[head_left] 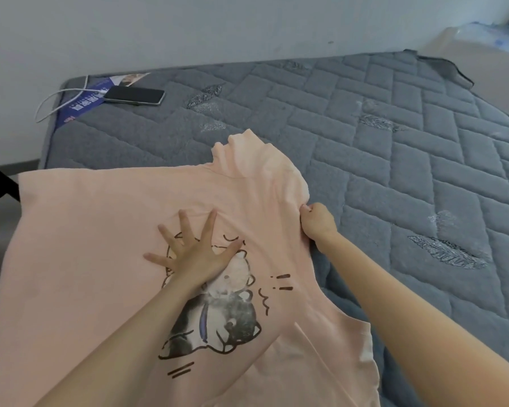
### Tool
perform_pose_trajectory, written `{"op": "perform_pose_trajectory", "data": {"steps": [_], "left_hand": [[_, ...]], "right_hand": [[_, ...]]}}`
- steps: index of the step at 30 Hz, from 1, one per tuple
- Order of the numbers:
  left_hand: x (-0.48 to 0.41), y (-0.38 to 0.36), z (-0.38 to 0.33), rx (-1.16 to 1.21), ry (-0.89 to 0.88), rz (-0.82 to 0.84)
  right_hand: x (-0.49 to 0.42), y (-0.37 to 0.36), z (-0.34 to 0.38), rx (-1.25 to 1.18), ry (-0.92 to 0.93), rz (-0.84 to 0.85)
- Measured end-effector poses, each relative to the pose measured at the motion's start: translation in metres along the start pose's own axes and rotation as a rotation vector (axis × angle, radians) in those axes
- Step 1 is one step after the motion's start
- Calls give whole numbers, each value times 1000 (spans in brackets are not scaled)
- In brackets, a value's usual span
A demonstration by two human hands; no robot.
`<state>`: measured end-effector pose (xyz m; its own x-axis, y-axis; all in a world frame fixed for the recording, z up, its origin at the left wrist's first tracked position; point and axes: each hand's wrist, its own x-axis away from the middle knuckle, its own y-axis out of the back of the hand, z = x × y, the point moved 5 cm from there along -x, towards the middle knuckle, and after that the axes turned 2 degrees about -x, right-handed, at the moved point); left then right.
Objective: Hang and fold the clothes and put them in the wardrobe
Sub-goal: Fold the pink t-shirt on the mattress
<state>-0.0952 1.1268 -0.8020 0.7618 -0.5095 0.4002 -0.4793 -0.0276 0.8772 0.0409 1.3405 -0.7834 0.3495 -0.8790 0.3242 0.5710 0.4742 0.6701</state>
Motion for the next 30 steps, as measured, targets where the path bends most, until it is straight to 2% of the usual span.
{"op": "perform_pose_trajectory", "data": {"steps": [3, 5, 9, 12, 14, 16, 19, 21, 24, 30], "left_hand": [[1, -2, 0, -15, -2, -48], [2, -3, 1, -35, -10, -63], [-1, -2, -1, -72, -34, -128], [-7, 0, -4, -111, -63, -194], [-11, 2, -6, -124, -78, -230], [-18, 6, -8, -116, -91, -257], [-38, 14, -14, -97, -123, -284], [-55, 18, -20, -91, -149, -295], [-83, 25, -24, -76, -171, -318], [-138, 47, -31, 8, -183, -488]], "right_hand": [[2, 38, -1, -64, -3, -233], [0, 55, -9, -36, -26, -300], [-1, 48, -24, 159, -23, -277], [-2, 40, -21, 421, 103, -395], [-2, 41, -6, 508, 173, -468], [-8, 36, 14, 494, 302, -410], [-20, 14, 44, 328, 461, -193], [-33, 1, 56, 214, 420, -103], [-56, -18, 65, 163, 283, -55], [-105, -40, 80, 110, 110, -135]]}}
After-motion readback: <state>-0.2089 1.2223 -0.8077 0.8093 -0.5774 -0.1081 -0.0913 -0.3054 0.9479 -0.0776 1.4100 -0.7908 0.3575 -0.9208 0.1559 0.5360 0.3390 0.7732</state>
